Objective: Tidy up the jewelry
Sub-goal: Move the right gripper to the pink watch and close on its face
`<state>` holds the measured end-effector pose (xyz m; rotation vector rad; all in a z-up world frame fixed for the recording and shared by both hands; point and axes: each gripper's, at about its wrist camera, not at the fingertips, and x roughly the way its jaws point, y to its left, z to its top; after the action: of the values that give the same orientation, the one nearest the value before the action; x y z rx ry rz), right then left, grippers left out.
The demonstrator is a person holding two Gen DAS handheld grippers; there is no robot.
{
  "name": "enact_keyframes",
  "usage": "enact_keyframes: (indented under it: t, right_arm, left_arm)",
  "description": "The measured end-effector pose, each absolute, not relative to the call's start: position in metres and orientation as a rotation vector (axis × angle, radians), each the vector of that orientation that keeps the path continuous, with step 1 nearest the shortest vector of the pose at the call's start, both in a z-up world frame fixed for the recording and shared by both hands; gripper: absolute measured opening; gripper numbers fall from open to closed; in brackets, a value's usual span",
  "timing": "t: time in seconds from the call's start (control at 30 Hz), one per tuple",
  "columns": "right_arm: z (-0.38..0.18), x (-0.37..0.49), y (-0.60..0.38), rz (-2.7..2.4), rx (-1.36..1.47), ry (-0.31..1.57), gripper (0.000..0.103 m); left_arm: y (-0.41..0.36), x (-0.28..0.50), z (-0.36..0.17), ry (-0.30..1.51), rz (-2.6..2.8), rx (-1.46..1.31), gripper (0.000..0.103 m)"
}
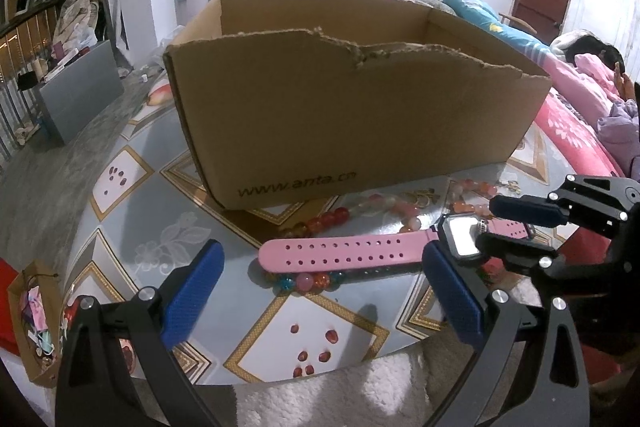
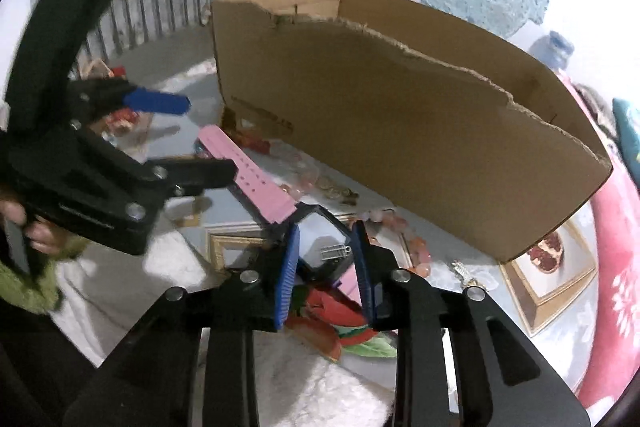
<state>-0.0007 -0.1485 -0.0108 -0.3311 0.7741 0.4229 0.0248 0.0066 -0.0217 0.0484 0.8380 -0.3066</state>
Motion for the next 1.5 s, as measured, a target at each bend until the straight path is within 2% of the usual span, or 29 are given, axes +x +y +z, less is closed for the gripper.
enact_keyframes:
  t: [0.23,0.5,1.0,1.13,1.2,1.43,1.5]
  right_arm:
    - [-0.004,0.018,-0.187,0.255,-0.215,0.793,0.027]
    - [-0.012,0.002,-0.162,0.394,-0.315,0.789,0.027]
    - [-0.008,0.014,-0.199,0.220,-0.154,0.798,0.028]
    - [-0.004,-0.007,-0.184,0.367,-0.223,0.795,0.034]
    - [-0.007,-0.012,-0.176,0.420,-0.249,0.805,0.042]
    - [-0.015,-0.008,-0.161,0.470,-0.343,0.831,0.045]
    - [-0.015,0.002,-0.157,0.481,-0.374,0.837,0.045]
  left_arm:
    - [0.009,0.028,-0.023,0.843,-0.296,0.040,0.097]
    - [0.004,0.034,-0.027,0.851,-0.275,0.063,0.097]
    - [0.006,0.042,-0.033,0.877,-0.226,0.096,0.097]
    - [0.012,0.036,-0.029,0.860,-0.243,0.085,0.097]
    - [0.015,0.033,-0.027,0.850,-0.254,0.083,0.097]
    - [0.023,0.013,-0.022,0.809,-0.306,0.115,0.097]
    - [0.020,0.011,-0.020,0.799,-0.323,0.135,0.094]
